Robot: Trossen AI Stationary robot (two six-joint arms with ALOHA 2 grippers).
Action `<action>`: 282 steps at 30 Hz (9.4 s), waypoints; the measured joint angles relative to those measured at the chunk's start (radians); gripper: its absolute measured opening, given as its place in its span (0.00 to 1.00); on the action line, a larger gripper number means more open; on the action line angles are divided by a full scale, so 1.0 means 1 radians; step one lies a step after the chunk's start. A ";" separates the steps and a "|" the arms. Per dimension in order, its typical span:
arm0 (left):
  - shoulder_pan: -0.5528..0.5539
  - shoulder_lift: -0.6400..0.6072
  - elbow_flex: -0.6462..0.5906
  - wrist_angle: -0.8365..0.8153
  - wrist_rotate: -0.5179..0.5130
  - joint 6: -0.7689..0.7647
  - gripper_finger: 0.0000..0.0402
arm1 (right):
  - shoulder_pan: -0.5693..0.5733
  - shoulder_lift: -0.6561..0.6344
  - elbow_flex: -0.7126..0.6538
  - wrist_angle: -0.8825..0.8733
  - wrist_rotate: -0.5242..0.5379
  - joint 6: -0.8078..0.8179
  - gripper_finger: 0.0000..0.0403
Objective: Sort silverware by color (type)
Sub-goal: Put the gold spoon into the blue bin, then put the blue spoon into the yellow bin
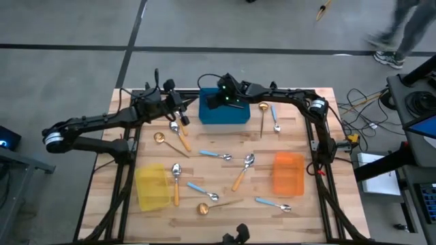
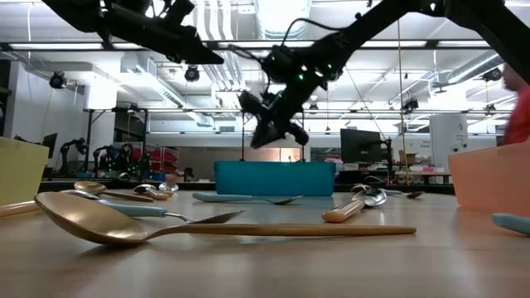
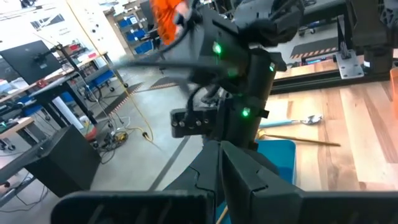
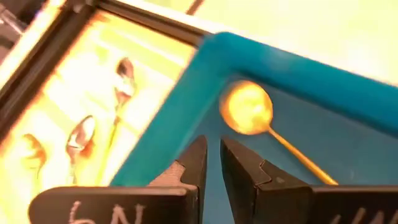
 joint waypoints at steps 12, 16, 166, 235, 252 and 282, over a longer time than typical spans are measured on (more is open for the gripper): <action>0.000 -0.014 0.000 -0.013 -0.001 0.000 0.00 | -0.006 0.124 0.254 -0.254 0.031 -0.065 0.09; 0.000 -0.014 -0.001 -0.035 -0.002 -0.002 0.00 | -0.006 0.214 0.365 -0.427 0.035 -0.064 0.09; -0.438 -0.017 0.000 -0.810 0.150 -0.774 0.00 | 0.108 -0.413 -0.393 0.113 0.105 -0.213 0.09; -0.530 0.506 0.000 0.072 -0.124 -0.531 0.09 | 0.374 -0.797 -0.660 0.288 -0.073 -1.007 0.09; -0.512 0.724 0.052 0.050 -0.148 -0.538 0.43 | 0.374 -0.807 -0.668 0.229 -0.074 -1.022 0.09; -0.507 0.771 0.049 0.038 -0.164 -0.627 0.04 | 0.374 -0.807 -0.671 0.232 -0.074 -1.021 0.09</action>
